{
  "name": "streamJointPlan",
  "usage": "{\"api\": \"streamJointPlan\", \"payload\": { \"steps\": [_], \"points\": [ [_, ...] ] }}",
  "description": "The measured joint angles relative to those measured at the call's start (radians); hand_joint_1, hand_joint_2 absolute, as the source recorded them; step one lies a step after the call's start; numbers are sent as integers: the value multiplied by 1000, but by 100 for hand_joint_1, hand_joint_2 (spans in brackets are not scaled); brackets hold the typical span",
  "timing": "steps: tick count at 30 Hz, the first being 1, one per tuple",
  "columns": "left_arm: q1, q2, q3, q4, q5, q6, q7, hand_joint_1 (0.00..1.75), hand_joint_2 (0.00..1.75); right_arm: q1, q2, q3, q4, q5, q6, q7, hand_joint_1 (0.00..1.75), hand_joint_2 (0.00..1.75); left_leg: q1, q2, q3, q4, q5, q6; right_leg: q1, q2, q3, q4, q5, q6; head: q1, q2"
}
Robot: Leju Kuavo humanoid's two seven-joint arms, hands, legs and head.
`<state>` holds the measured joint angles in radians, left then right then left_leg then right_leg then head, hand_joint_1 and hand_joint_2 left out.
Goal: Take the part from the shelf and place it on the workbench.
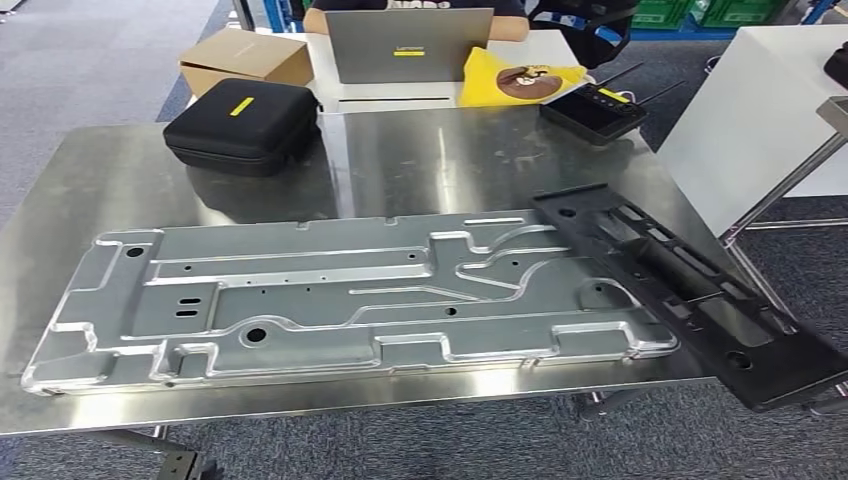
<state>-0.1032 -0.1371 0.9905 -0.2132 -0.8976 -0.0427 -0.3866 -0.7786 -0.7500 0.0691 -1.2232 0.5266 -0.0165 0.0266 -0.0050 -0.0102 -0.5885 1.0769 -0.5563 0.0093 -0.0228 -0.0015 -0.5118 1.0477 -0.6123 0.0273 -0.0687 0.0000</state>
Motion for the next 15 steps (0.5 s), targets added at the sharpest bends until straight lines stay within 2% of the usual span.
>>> {"api": "streamJointPlan", "payload": {
  "steps": [7, 15],
  "points": [
    [-1, 2, 0, 0, -1, -5, -3, 0, 0, 62, -92, -61, -59, -27, 0, 3, 0, 0, 0, 0, 0, 0, 0, 0, 0, 0, 1, 0, 0, 0, 0, 0],
    [-1, 2, 0, 0, -5, 11, -14, 0, 0, 160, -110, -118, -155, -86, -48, -30, 0, 0, 0, 0, 0, 0, 0, 0, 0, 0, 1, 0, 0, 0, 0, 0]
  ]
}}
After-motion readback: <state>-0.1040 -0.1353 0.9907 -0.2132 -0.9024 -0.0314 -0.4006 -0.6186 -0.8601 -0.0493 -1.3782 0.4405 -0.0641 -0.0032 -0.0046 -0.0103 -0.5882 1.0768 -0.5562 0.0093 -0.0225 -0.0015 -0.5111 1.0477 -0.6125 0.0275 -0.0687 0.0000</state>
